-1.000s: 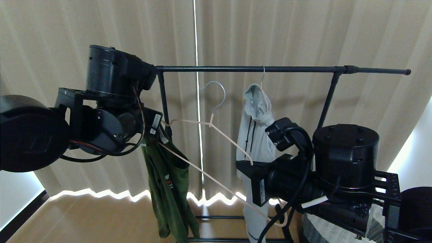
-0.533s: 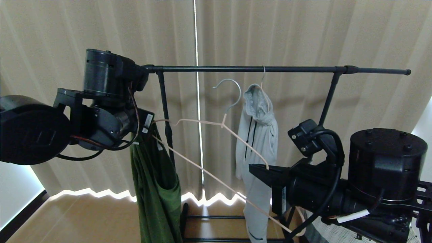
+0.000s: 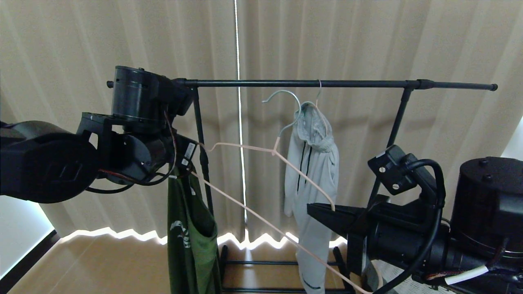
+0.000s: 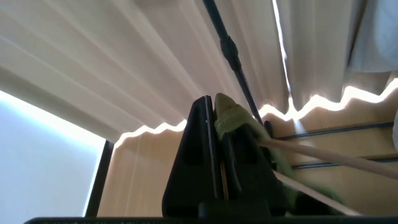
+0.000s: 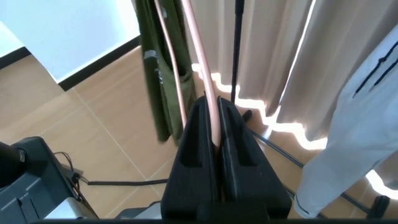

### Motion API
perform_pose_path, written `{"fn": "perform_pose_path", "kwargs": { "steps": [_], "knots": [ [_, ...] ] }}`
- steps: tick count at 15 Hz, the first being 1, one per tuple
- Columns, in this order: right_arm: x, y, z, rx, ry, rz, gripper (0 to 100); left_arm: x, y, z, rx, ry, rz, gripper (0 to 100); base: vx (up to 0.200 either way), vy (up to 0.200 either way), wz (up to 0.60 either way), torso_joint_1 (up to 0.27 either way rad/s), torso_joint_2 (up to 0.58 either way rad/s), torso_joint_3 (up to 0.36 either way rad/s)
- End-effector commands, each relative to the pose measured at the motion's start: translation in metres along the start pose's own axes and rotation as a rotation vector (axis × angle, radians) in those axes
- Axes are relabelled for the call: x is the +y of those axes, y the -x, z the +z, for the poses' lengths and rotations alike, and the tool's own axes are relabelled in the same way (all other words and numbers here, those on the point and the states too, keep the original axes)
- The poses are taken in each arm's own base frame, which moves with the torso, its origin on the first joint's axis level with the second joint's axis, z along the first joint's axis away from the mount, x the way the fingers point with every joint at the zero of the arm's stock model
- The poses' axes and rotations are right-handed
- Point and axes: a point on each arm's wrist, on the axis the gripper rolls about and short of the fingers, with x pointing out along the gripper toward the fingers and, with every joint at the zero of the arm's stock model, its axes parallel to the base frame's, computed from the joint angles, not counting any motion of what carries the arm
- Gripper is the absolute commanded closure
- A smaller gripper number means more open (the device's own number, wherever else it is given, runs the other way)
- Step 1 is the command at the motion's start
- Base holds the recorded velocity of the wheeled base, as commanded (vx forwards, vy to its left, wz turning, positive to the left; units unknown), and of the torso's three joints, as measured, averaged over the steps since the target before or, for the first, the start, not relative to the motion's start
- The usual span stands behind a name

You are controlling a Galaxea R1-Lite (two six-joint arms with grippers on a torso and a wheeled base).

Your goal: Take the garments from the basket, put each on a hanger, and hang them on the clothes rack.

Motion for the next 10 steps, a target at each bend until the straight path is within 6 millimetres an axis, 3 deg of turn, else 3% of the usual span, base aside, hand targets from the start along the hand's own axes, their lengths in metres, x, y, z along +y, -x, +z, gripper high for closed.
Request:
{"fn": "perform_pose_path", "kwargs": {
  "steps": [1, 5, 10],
  "knots": [
    [0.0, 0.003, 0.0, -0.003, 0.0, 0.003, 100, -0.001, 0.0, 0.0, 0.0, -0.008, -0.001, 100, 0.0, 0.0, 0.0, 0.0, 0.0, 0.0],
    [0.0, 0.004, -0.002, 0.0, 0.0, 0.002, 100, -0.002, 0.0, 0.0, -0.021, -0.001, 0.001, 100, 0.0, 0.0, 0.0, 0.0, 0.0, 0.0],
    [-0.001, -0.019, -0.005, 0.006, 0.004, -0.016, 100, -0.004, 0.013, 0.001, -0.041, -0.006, -0.016, 100, 0.0, 0.0, 0.0, 0.0, 0.0, 0.0]
  ]
}}
